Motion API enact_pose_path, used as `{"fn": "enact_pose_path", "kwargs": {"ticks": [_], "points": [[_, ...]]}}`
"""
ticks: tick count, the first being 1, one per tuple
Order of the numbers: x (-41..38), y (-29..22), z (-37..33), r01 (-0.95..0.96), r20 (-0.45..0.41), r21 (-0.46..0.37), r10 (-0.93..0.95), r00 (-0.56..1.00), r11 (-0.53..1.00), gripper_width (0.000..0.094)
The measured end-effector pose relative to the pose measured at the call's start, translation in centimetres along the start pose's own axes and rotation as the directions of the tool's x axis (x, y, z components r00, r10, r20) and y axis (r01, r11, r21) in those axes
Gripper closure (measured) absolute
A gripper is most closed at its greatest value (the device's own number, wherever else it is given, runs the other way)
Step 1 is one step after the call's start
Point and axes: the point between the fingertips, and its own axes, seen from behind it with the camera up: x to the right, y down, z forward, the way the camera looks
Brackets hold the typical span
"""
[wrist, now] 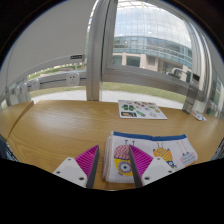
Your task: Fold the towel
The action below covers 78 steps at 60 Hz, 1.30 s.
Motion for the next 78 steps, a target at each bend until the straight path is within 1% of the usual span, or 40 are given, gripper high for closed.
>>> {"fn": "enact_pose_path", "kwargs": {"ticks": [5, 9, 11, 14, 16, 22, 26, 32, 38, 42, 47, 53, 54, 56, 60, 62, 65, 68, 72, 78], "points": [[0.1, 0.2, 0.1, 0.026, -0.023, -0.01, -0.027, 0.999, 1.0, 0.0574], [0.3, 0.2, 0.1, 0.024, -0.02, -0.02, -0.024, 0.999, 1.0, 0.0667], [0.4, 0.2, 0.0, 0.03, -0.023, -0.024, -0.031, 0.999, 0.999, 0.0737], [1.3, 0.2, 0.0, 0.033, -0.051, -0.023, -0.035, 0.998, 0.999, 0.0859], [1.3, 0.1, 0.1, 0.028, -0.058, -0.016, -0.029, 0.998, 0.999, 0.0898], [0.9, 0.1, 0.1, 0.0, -0.033, -0.02, -0.001, 0.999, 1.0, 0.0905], [0.5, -0.2, -0.2, -0.038, 0.016, -0.036, 0.038, 0.999, 0.999, 0.0905], [0.9, -2.9, -2.4, -0.11, 0.107, -0.021, 0.111, 0.988, 0.994, 0.0904], [3.8, -5.8, -4.7, -0.165, 0.157, 0.01, 0.162, 0.974, 0.986, 0.0906], [7.3, -7.1, -5.7, -0.186, 0.152, 0.028, 0.18, 0.972, 0.982, 0.0905], [11.9, -7.2, -6.1, -0.211, 0.125, 0.037, 0.205, 0.971, 0.977, 0.0905], [17.5, -4.9, -4.6, -0.229, 0.075, 0.004, 0.228, 0.971, 0.973, 0.0906], [18.2, -4.5, -4.2, -0.228, 0.068, -0.001, 0.228, 0.971, 0.974, 0.0904], [19.7, -3.3, -3.4, -0.223, 0.055, -0.02, 0.224, 0.973, 0.975, 0.0844], [22.8, -0.8, -2.3, -0.183, 0.0, -0.065, 0.183, 0.983, 0.981, 0.0679], [24.3, -0.2, -1.9, -0.163, -0.032, -0.067, 0.162, 0.986, 0.984, 0.0639], [25.9, 0.3, -1.8, -0.142, -0.053, -0.056, 0.139, 0.989, 0.988, 0.0586], [26.7, 0.6, -2.1, -0.144, -0.045, -0.047, 0.142, 0.989, 0.988, 0.0489], [26.9, 0.1, -2.8, -0.149, -0.003, -0.02, 0.148, 0.989, 0.989, 0.0434], [26.3, -0.9, -4.8, -0.146, 0.064, 0.019, 0.145, 0.987, 0.989, 0.0308]]}}
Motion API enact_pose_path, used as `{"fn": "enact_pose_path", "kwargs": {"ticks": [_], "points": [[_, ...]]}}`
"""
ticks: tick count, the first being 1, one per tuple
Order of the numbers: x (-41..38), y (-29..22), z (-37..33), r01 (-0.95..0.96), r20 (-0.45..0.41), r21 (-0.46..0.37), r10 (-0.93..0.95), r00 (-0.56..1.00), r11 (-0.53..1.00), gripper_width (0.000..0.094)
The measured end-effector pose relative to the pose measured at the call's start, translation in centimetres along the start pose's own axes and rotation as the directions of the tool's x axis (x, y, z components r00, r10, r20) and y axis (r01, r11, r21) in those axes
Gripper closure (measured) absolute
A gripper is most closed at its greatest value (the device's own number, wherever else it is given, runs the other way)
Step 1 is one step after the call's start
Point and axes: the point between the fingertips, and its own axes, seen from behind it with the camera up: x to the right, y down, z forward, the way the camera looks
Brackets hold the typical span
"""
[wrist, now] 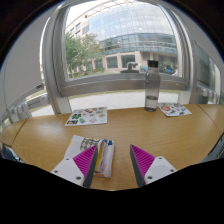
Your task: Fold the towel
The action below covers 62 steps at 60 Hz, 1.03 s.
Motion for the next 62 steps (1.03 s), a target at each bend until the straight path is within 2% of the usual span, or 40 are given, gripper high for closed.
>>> {"fn": "enact_pose_path", "kwargs": {"ticks": [11, 35, 51, 62], "points": [[-2.5, -2.3, -4.5, 0.045, 0.056, 0.07, -0.049, 0.997, 0.997, 0.0216], [-8.8, -3.9, -11.8, 0.11, 0.063, 0.181, -0.123, 0.99, 0.977, 0.021], [-11.9, -2.8, -14.4, 0.105, 0.068, 0.188, -0.119, 0.991, 0.977, 0.0208], [-12.2, -2.2, -15.2, 0.114, 0.026, 0.194, -0.122, 0.992, 0.974, 0.0208]]}}
